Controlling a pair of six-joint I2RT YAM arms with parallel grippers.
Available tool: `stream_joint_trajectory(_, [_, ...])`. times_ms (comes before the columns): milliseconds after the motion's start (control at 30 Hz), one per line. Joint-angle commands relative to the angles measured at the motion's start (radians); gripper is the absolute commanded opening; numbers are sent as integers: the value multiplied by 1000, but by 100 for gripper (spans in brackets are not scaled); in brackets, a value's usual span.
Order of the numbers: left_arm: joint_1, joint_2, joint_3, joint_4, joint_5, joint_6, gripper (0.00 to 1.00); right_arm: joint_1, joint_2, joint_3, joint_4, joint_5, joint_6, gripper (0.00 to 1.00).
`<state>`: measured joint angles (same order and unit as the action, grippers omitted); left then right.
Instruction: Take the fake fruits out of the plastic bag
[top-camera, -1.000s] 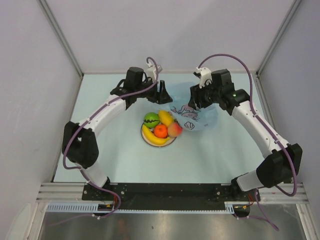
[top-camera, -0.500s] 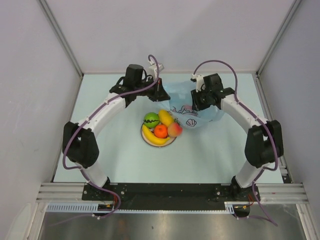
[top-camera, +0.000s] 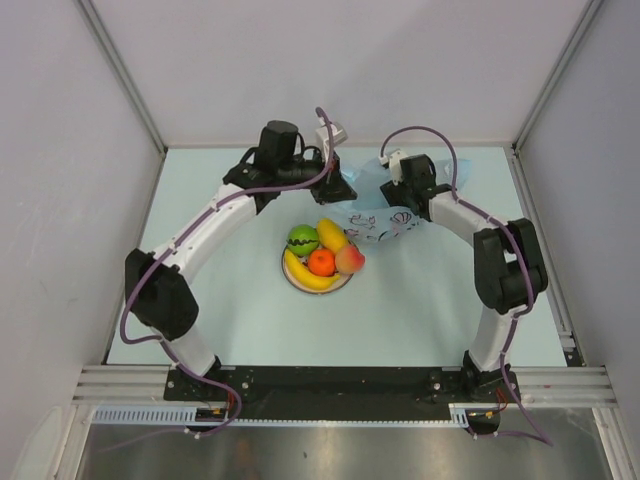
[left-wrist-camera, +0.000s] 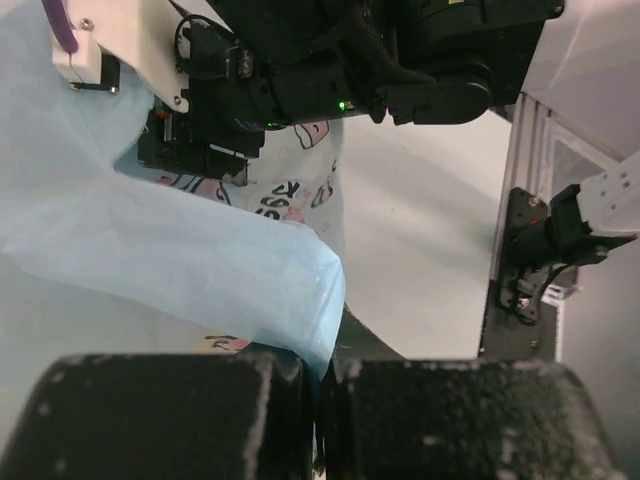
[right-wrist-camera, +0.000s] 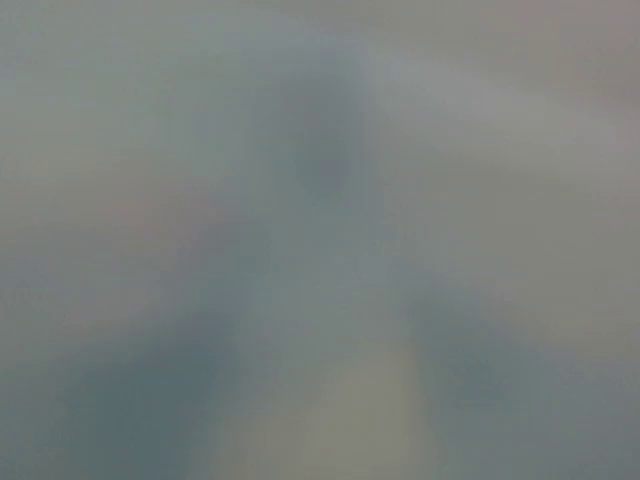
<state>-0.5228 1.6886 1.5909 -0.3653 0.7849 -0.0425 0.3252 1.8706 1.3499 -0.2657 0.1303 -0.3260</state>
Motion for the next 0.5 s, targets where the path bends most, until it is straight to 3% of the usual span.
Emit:
stream_joint_trajectory(0, [-35,-44,57,-23,-45,147,0,-44,-83,-73,177,249,-143,74])
stream_joint_trajectory(167, [-75,-38,31,-86,-127,256,0,-25,-215,-178,76,172,-133,77])
stream_joint_trajectory(300, [-97,-32,-28,-95,-202,323,0,21,-297,-342,118,149,-179,80])
stream_joint_trajectory(467, [-123,-15,-69,-93,-248,348,0,25,-367,-362,79,54,-156,81])
